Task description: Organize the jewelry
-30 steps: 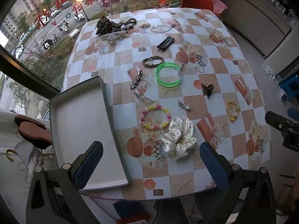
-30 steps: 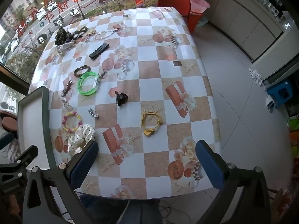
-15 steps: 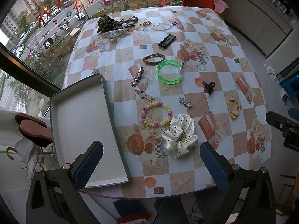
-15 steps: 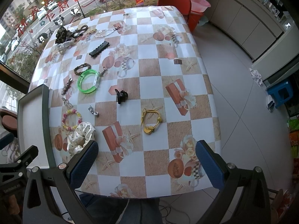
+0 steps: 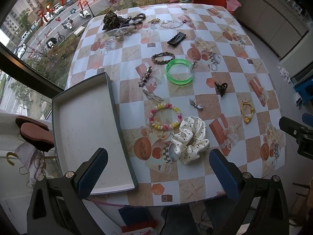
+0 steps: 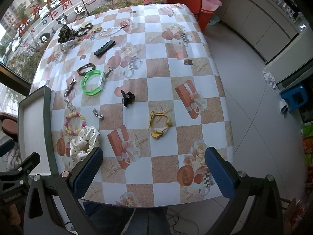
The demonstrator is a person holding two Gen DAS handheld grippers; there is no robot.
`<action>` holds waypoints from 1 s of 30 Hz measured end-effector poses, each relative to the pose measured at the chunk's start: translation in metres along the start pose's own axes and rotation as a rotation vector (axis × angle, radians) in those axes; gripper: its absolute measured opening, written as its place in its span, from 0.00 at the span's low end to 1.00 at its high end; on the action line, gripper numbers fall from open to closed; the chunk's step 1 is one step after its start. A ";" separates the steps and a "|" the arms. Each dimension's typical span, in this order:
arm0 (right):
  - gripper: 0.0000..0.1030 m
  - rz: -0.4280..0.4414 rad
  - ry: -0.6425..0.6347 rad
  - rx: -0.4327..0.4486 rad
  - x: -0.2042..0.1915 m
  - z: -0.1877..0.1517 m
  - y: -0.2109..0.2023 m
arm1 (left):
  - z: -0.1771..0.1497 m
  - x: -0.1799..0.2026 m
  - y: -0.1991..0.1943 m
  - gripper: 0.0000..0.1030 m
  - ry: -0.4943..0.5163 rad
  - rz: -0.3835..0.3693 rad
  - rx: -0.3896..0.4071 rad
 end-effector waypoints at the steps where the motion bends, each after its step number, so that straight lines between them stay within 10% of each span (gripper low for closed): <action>1: 1.00 0.001 0.001 0.000 0.000 -0.005 0.001 | 0.000 0.000 0.001 1.00 -0.003 0.000 0.015; 30: 1.00 0.013 -0.002 -0.077 0.006 0.001 0.024 | -0.004 0.006 0.024 1.00 0.001 0.037 0.029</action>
Point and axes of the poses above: each gripper's, at about its wrist camera, not at the fingertips, and y roughly the way its jaws point, x to its right, z to its top, the point moved 2 cm from there along y, roughly the way its jaws point
